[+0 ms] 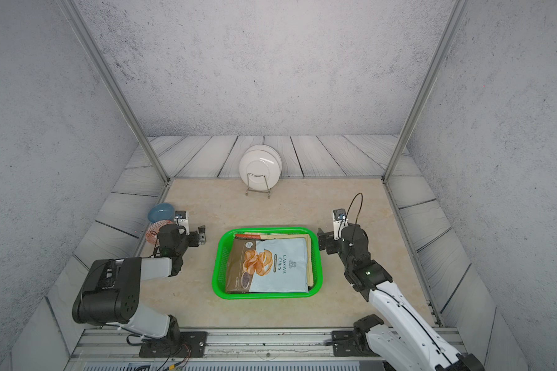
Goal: Put the potato chips into the basket
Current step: Reset both arms
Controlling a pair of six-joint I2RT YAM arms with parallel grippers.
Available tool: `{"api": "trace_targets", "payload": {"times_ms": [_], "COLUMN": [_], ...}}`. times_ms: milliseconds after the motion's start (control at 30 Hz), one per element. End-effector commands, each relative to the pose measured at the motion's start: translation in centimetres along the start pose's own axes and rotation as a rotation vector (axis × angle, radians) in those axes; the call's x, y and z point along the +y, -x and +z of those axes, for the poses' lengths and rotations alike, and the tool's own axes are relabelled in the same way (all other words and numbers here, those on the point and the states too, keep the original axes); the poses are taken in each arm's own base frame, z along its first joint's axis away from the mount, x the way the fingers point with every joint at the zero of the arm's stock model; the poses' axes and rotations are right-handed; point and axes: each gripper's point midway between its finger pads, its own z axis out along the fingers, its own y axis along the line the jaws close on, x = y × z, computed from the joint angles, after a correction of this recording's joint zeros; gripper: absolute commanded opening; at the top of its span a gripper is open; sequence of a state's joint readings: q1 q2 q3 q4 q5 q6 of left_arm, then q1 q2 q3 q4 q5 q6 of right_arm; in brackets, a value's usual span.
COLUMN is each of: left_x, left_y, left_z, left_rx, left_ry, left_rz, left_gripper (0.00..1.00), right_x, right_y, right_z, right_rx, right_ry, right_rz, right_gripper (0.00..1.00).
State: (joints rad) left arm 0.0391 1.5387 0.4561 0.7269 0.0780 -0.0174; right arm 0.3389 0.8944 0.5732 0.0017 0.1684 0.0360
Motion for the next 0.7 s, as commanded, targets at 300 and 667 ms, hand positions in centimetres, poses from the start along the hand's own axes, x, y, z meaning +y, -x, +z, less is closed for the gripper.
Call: {"api": "trace_targets", "payload": {"times_ms": [300, 667], "left_x": [0.4, 0.4], "left_y": [1.3, 1.3], "left_z": [-0.1, -0.1], "left_rx": [-0.037, -0.037], "left_ry": [0.016, 0.016], "left_rz": [-0.008, -0.007], "left_gripper": [0.98, 0.99], "right_x": [-4.1, -6.2], "right_y": [-6.1, -8.4], "right_z": [6.9, 10.0], "right_rx": [-0.048, -0.06], "right_ry": [-0.025, -0.025], "right_rz": [-0.016, 0.064], "right_gripper": [0.99, 0.99]}}
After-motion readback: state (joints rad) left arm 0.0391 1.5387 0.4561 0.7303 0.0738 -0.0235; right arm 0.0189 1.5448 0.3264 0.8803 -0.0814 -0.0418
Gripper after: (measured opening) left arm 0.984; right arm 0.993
